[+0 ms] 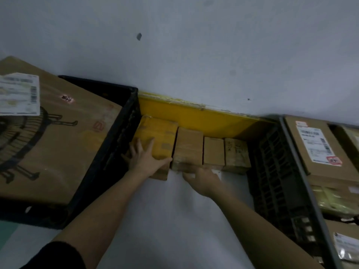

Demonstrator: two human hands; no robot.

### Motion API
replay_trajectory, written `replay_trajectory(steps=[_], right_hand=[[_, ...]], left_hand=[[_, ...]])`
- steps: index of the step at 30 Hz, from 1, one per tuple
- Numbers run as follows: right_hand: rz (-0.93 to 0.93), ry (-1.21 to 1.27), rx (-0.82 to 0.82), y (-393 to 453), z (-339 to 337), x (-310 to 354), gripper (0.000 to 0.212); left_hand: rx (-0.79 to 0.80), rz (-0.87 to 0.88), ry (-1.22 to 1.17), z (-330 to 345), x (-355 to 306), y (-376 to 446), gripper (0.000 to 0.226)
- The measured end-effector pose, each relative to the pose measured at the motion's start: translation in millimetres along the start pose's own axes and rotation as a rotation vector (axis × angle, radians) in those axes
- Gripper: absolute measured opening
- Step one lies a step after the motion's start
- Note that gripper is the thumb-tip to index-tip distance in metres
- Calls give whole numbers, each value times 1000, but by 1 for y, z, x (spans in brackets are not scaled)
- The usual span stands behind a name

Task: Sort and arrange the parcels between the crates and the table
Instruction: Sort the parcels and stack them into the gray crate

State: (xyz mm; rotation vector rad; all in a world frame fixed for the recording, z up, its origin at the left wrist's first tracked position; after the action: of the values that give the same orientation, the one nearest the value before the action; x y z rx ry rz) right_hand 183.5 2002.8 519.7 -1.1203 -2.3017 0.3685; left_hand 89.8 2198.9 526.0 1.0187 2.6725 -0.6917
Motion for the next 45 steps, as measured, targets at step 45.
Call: replay_trajectory(steps=[45], right_hand=[[-465, 951, -158, -173, -44, -58, 75]], left_hand=[[-151, -84, -1256, -37, -59, -252, 81]])
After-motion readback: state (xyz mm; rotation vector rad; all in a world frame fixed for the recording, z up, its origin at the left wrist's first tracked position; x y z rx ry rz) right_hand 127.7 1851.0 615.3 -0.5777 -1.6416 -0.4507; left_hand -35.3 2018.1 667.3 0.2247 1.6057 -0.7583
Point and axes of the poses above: each hand's wrist, its own y-axis towards the middle knuckle, its own z-axis out of the palm, x = y × z, the point moved 4 cm from there along y, towards the middle knuckle, and after that the axes turned 2 degrees about -y, right-handed, at the moved point
